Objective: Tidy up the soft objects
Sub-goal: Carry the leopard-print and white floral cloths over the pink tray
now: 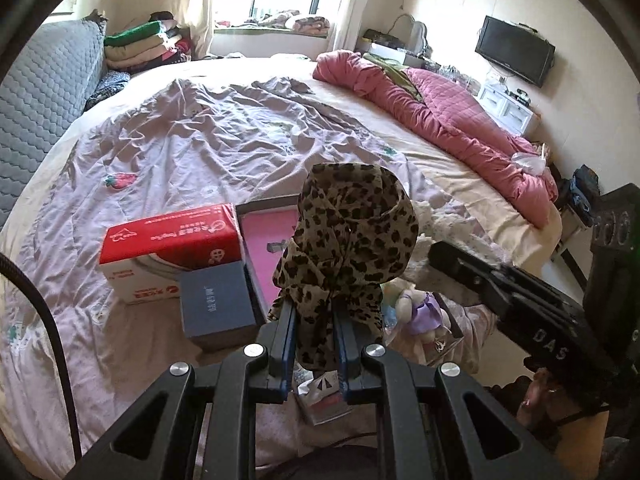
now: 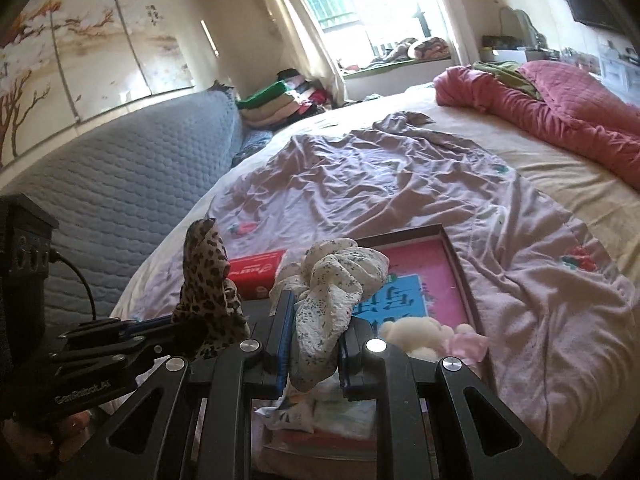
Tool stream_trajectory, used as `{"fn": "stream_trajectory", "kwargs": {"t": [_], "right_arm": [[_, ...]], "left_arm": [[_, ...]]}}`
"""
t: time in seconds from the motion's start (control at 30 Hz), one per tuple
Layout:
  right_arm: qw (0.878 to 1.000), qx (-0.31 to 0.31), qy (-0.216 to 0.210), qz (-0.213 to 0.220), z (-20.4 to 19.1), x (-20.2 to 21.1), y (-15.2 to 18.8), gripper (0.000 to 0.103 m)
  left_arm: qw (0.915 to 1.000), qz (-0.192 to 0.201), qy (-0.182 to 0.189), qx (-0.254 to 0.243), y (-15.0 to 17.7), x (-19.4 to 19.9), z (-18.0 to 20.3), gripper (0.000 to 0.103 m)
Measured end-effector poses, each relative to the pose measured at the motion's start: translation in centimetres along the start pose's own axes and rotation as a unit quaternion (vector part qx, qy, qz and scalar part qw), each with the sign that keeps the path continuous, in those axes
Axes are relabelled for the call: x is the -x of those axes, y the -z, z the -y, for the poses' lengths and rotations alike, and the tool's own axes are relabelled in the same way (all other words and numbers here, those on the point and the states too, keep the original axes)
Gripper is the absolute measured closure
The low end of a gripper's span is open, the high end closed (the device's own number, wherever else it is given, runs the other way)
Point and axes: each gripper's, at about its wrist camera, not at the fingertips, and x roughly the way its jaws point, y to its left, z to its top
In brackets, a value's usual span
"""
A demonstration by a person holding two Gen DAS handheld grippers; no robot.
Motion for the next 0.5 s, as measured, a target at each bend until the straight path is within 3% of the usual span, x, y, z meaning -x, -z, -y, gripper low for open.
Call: {"fn": "stream_trajectory", "kwargs": {"t": [0.5], "right_arm": [[0.999, -0.035, 0.016, -0.014, 3.3, -1.0, 1.3, 0.083]], "left_arm": [[0.9984, -0.056, 0.007, -0.009, 0.4, -5.2, 1.0, 0.087]]}}
